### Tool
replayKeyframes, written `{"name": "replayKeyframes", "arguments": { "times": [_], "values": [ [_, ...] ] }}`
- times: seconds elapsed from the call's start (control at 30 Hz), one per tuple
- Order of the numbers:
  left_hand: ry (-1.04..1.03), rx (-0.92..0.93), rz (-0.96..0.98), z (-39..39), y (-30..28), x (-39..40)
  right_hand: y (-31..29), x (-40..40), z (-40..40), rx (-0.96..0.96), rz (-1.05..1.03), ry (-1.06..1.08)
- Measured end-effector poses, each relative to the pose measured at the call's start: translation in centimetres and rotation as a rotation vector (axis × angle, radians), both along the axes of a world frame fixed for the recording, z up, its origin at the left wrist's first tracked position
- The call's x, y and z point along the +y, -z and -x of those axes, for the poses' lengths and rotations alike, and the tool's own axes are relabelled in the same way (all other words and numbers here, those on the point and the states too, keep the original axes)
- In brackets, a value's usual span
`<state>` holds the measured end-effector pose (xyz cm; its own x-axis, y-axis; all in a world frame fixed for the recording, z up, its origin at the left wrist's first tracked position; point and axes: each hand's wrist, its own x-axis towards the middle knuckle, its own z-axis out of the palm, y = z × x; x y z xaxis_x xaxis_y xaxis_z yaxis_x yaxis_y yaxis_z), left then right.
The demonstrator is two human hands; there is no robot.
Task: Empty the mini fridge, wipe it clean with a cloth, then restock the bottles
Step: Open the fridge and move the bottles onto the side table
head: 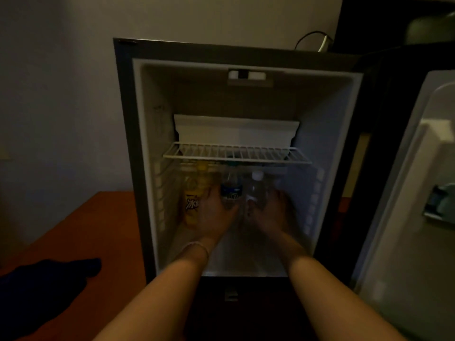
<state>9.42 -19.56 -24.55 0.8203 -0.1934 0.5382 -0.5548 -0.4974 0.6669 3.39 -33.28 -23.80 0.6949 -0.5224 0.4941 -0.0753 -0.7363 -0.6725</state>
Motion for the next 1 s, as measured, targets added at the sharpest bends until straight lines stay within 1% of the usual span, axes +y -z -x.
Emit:
{"name": "replayKeyframes", "arguments": {
  "times": [0.13, 0.2, 0.27, 0.33, 0.4, 0.47, 0.53, 0.57, 0.6, 0.67, 0.77, 0.83, 0.9, 1.0],
  "values": [
    [-0.046, 0.024, 0.026, -0.1, -0.6, -1.4, -1.5, 0.7, 0.3, -0.171, -0.143, -0.179],
    [-0.061, 0.036, 0.054, 0.0, -0.6, -2.3, -1.6, 1.1, 0.1, -0.227, -0.225, -0.210],
    [-0.077, 0.045, 0.099, 0.3, -0.5, -3.2, -1.7, 1.1, -0.1, -0.228, -0.284, -0.222],
    [-0.103, 0.072, 0.167, 0.5, -0.5, -4.0, -1.3, 0.7, -0.7, -0.230, -0.284, -0.228],
    [-0.137, 0.084, 0.242, 0.5, -0.5, -4.7, -1.0, 0.1, -1.0, -0.174, -0.286, -0.246],
    [-0.155, 0.086, 0.261, 0.4, -0.5, -5.1, -0.9, -0.2, -0.8, -0.132, -0.341, -0.291],
    [-0.164, 0.109, 0.247, 0.4, -0.7, -5.3, -0.8, -0.2, -0.3, -0.163, -0.290, -0.302],
    [-0.172, 0.124, 0.239, 0.4, -0.7, -5.3, -0.6, -0.2, -0.4, -0.180, -0.261, -0.268],
    [-0.176, 0.126, 0.233, 0.3, -0.6, -5.3, -0.7, -0.2, -0.2, -0.197, -0.267, -0.267],
    [-0.162, 0.107, 0.236, 0.7, -0.6, -5.1, -0.7, -0.3, 0.2, -0.186, -0.219, -0.241],
    [-0.146, 0.132, 0.287, 1.6, -1.0, -4.5, -0.4, -0.3, 1.2, -0.091, -0.224, -0.204],
    [-0.156, 0.155, 0.343, 2.3, -1.3, -3.9, 0.1, -0.5, 1.4, -0.074, -0.178, -0.161],
    [-0.154, 0.168, 0.384, 3.3, -1.4, -3.2, 0.4, -0.6, 2.2, -0.018, -0.165, -0.127],
    [-0.172, 0.198, 0.367, 5.5, -1.4, -1.4, 0.8, 0.2, 4.1, 0.026, -0.171, -0.096]
  ]
}}
